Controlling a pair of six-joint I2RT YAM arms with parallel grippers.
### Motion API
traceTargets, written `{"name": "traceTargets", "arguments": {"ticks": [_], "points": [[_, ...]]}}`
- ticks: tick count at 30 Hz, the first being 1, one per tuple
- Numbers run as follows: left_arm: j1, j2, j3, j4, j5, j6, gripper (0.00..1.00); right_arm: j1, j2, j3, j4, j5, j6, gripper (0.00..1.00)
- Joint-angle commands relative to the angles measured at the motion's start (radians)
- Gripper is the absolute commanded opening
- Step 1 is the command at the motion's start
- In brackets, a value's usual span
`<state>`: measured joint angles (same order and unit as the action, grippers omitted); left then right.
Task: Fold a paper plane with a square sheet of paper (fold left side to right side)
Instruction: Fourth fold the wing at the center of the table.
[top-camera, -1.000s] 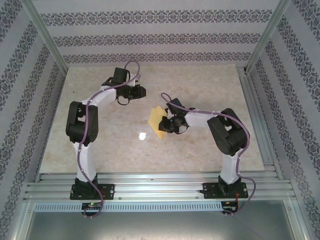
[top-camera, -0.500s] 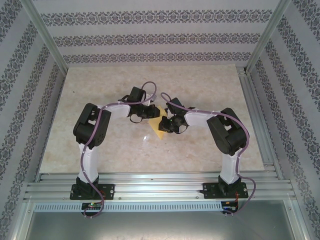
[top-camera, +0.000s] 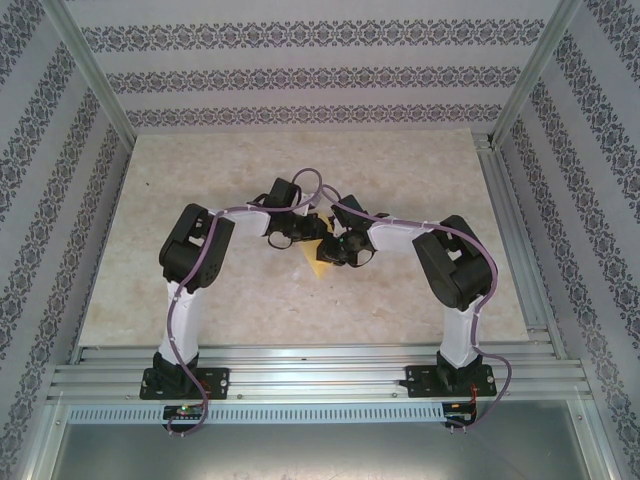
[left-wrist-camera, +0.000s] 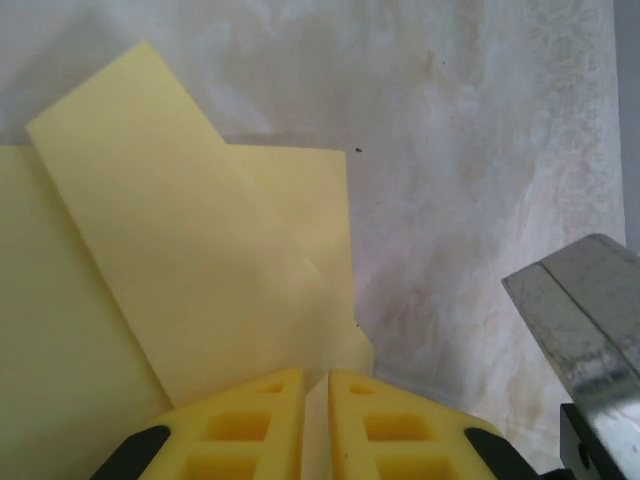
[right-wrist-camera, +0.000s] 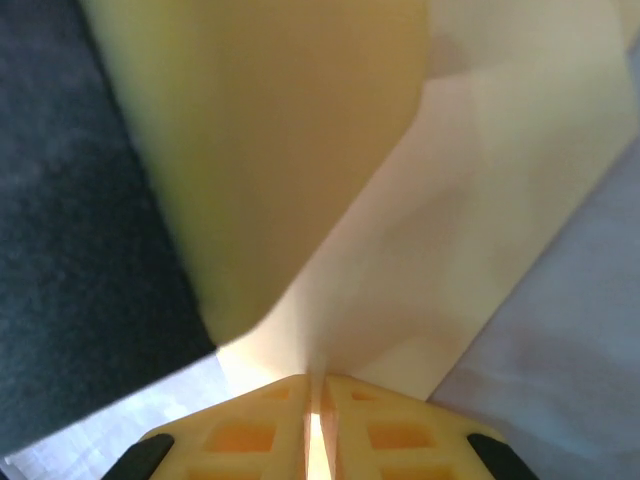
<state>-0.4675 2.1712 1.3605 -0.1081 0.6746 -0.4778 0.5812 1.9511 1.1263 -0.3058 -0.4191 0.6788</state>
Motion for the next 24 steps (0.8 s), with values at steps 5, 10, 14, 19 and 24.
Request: {"name": "traceTargets", "arguments": {"ticks": [5,10,14,19,24], "points": [[0.031,0.110,0.155,-0.102,-0.076,0.074,0.17,0.036,0.082,-0.033,-0.124,0.045,-0.031,0.14],[0.046,0.168,0.286,-0.203,-0.092,0.121,0.19,0.037,0.086,-0.034,-0.125,0.046,-0.031,0.14],[0.049,0.243,0.426,-0.289,-0.104,0.151,0.19,0.037,0.084,-0.036,-0.127,0.046,-0.031,0.14],[0.067,0.324,0.575,-0.354,-0.114,0.161,0.19,0.037,0.083,-0.037,-0.127,0.050,-0.033,0.14],[0.098,0.365,0.670,-0.368,-0.084,0.142,0.19,0.036,0.085,-0.034,-0.122,0.045,-0.034,0.14]]}}
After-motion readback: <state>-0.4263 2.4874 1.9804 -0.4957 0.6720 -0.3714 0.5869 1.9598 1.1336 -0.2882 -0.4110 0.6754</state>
